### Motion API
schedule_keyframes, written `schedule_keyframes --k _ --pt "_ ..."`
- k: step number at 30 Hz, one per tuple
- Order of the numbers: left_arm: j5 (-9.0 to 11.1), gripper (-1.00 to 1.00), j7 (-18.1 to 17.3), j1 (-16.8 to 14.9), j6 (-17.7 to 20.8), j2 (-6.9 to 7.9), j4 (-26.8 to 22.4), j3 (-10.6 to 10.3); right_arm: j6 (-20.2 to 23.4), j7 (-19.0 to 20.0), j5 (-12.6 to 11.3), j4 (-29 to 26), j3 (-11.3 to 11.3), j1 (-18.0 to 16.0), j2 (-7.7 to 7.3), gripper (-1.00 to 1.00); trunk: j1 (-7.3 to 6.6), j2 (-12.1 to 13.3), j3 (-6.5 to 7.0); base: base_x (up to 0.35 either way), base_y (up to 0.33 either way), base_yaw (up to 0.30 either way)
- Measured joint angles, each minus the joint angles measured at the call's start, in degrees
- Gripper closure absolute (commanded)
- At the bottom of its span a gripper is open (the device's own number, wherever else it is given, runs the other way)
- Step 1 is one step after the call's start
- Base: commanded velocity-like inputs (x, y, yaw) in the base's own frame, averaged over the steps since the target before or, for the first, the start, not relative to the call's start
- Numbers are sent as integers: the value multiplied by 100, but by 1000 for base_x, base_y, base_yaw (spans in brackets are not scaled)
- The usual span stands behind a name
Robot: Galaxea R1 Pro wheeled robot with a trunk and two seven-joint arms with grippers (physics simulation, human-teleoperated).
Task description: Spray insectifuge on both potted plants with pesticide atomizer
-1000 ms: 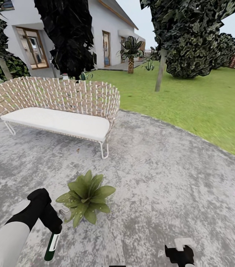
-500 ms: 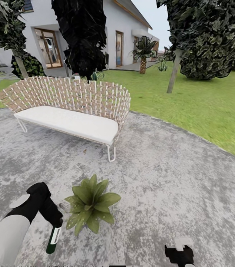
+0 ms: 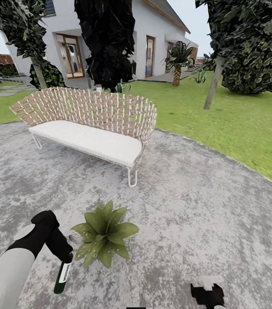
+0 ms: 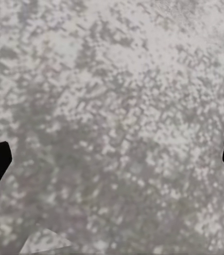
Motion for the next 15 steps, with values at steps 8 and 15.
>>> schedule_keyframes --k 8,15 --pt "1 100 0 12 0 -2 -2 5 0 1 0 2 0 -2 3 -100 1 0 0 -61 -271 211" --pt "1 100 14 58 0 19 -2 4 0 1 1 2 0 -2 10 -100 0 0 0 -55 -271 275"
